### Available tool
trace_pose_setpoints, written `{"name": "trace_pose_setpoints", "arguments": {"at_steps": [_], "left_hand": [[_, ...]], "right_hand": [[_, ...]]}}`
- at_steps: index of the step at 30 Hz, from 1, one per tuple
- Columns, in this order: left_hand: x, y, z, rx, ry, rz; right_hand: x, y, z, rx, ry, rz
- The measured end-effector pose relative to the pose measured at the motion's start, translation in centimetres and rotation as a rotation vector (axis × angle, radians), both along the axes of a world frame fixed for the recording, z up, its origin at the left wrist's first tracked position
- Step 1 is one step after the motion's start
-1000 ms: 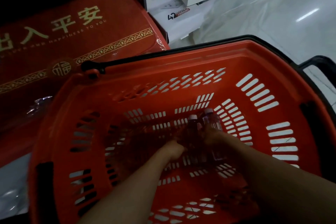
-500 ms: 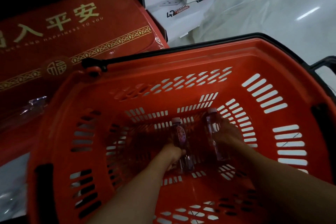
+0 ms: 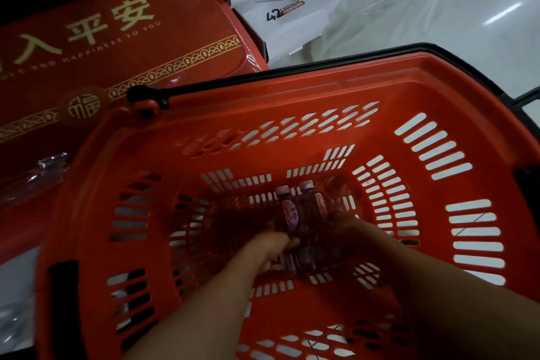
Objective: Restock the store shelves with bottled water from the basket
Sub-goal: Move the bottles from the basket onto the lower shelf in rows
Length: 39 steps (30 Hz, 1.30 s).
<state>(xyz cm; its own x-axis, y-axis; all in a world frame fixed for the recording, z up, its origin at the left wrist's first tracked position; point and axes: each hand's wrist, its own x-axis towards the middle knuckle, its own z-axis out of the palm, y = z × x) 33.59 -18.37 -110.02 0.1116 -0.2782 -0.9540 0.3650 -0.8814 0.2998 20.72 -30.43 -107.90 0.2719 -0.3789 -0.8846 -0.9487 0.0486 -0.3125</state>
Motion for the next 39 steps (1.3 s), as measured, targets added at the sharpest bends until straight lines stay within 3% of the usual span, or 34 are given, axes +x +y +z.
{"name": "trace_pose_setpoints", "arguments": {"at_steps": [4, 10, 13, 15, 20, 27, 31, 39], "left_hand": [[0.2, 0.3, 0.1, 0.003, 0.005, 0.029], [0.4, 0.3, 0.7, -0.024, -0.005, 0.013], [0.7, 0.5, 1.3, -0.046, 0.0, 0.005], [1.1, 0.5, 3.0, -0.079, -0.021, -0.053], [4.5, 2.0, 8.6, -0.13, -0.121, -0.12], [8.5, 6.8, 20.7, -0.379, -0.308, -0.003], [11.1, 9.6, 28.9, -0.486, -0.371, 0.049], [17.8, 14.0, 44.6, -0.805, -0.711, 0.232]], "right_hand": [[-0.5, -0.4, 0.5, 0.068, -0.053, -0.078], [-0.4, -1.4, 0.9, 0.068, -0.045, -0.024], [-0.5, -1.9, 2.6, 0.193, -0.092, -0.039], [-0.9, -2.1, 3.8, 0.297, -0.13, -0.08], [1.2, -2.0, 7.1, 0.332, -0.184, -0.06], [5.6, 1.5, 17.9, 0.389, -0.589, -0.026], [8.1, 3.6, 25.5, 0.202, -0.753, 0.048], [16.8, 9.5, 38.7, -0.052, -1.253, -0.083]]}}
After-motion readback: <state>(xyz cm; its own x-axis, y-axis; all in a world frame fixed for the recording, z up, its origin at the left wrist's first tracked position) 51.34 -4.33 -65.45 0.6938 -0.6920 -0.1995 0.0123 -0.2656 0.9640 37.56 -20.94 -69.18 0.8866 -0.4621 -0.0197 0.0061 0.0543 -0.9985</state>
